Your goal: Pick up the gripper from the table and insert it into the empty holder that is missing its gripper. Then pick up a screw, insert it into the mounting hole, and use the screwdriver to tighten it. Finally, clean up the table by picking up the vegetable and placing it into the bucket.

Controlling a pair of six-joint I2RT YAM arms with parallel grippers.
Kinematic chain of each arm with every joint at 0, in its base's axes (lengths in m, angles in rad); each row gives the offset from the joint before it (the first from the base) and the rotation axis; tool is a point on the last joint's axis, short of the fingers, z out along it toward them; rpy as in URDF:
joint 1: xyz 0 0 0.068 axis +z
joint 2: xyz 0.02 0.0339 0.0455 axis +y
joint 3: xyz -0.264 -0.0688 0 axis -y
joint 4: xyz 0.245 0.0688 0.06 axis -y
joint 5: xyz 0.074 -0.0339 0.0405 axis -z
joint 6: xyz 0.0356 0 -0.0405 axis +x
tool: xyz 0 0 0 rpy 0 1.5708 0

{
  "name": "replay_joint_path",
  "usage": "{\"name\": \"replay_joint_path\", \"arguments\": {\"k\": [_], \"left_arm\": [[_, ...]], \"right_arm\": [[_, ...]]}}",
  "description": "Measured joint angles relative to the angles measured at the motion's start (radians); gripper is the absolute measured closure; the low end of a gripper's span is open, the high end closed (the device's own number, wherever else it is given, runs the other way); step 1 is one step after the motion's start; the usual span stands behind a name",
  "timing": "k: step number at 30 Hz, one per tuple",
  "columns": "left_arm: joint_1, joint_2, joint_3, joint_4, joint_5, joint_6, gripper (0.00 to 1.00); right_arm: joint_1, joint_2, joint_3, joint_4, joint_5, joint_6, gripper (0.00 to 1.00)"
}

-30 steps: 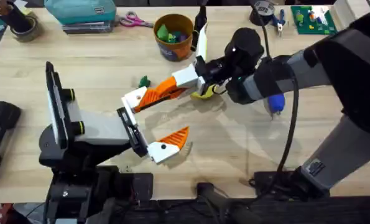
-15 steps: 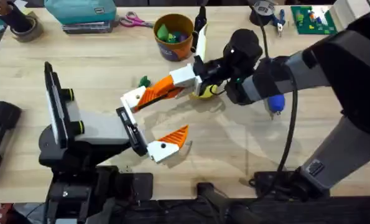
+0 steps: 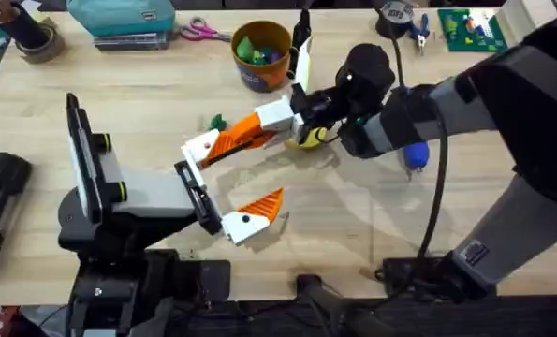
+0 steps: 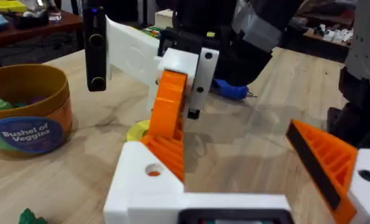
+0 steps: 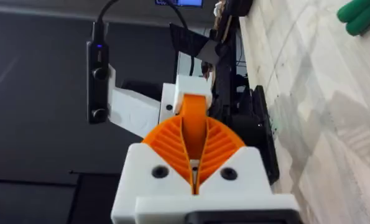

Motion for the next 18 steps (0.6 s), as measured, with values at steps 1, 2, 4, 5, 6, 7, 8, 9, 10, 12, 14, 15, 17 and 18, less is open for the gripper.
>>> {"name": "replay_joint_path", "arguments": {"k": [1, 2, 4, 5, 6, 7, 8, 9, 10, 12, 14, 15, 17, 18], "left_arm": [[0.0, 0.0, 0.0, 0.0, 0.0, 0.0, 0.015], [0.0, 0.0, 0.0, 0.0, 0.0, 0.0, 0.015], [0.0, 0.0, 0.0, 0.0, 0.005, 0.001, 0.015], [0.0, 0.0, 0.0, -0.001, 0.007, 0.001, 0.016], [0.0, 0.0, 0.0, -0.001, 0.008, 0.001, 0.015], [0.0, 0.0, 0.0, -0.001, 0.008, 0.001, 0.015], [0.0, 0.0, 0.0, -0.001, 0.008, 0.001, 0.015], [0.0, 0.0, 0.0, -0.001, 0.008, 0.001, 0.015], [0.0, 0.0, 0.0, -0.001, 0.008, 0.001, 0.015], [0.0, 0.0, 0.0, -0.001, 0.008, 0.001, 0.016], [0.0, 0.0, 0.0, -0.001, 0.008, 0.001, 0.016], [0.0, 0.0, 0.0, -0.001, 0.008, 0.001, 0.015], [0.0, 0.0, 0.0, -0.001, 0.008, 0.001, 0.016], [0.0, 0.0, 0.0, -0.001, 0.008, 0.001, 0.016]], "right_arm": [[0.0, 0.0, 0.0, 0.0, 0.0, 0.0, 0.99], [0.0, 0.0, 0.0, 0.0, 0.0, 0.001, 0.98], [0.002, 0.0, 0.0, -0.004, 0.002, 0.004, 0.714], [0.005, 0.0, 0.0, -0.004, 0.003, 0.003, 0.558], [0.008, 0.0, 0.0, -0.003, 0.003, 0.003, 0.4], [0.01, 0.0, 0.0, -0.003, 0.003, 0.003, 0.25], [0.011, 0.0, 0.0, -0.004, 0.003, 0.003, 0.097], [0.013, 0.0, 0.0, -0.003, 0.003, 0.001, 0.03], [0.014, 0.0, 0.0, -0.002, 0.003, 0.001, 0.014], [0.014, 0.0, 0.0, -0.004, 0.003, 0.001, 0.008], [0.012, 0.0, 0.0, -0.003, 0.003, 0.001, 0.006], [0.01, 0.0, 0.0, -0.003, 0.003, 0.001, 0.007], [0.0, 0.0, 0.0, -0.004, -0.001, 0.001, 0.007], [-0.008, -0.001, 0.0, -0.004, -0.003, 0.001, 0.007]]}}
